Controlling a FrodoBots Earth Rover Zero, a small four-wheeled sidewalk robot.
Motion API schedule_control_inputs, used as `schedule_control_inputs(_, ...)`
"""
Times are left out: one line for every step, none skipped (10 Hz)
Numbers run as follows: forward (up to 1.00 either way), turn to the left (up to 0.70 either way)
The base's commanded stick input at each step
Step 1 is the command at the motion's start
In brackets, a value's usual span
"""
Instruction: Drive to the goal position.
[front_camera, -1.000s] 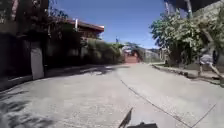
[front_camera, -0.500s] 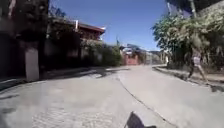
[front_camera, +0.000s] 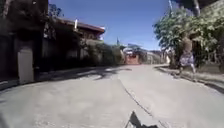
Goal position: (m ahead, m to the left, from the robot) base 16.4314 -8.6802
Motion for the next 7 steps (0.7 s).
schedule_control_inputs(0.70, -0.03)
schedule_control_inputs(0.70, -0.03)
schedule_control_inputs(0.70, -0.03)
schedule_control_inputs(0.70, -0.03)
schedule_control_inputs(0.70, -0.03)
schedule_control_inputs(0.70, -0.03)
schedule_control_inputs(0.70, -0.03)
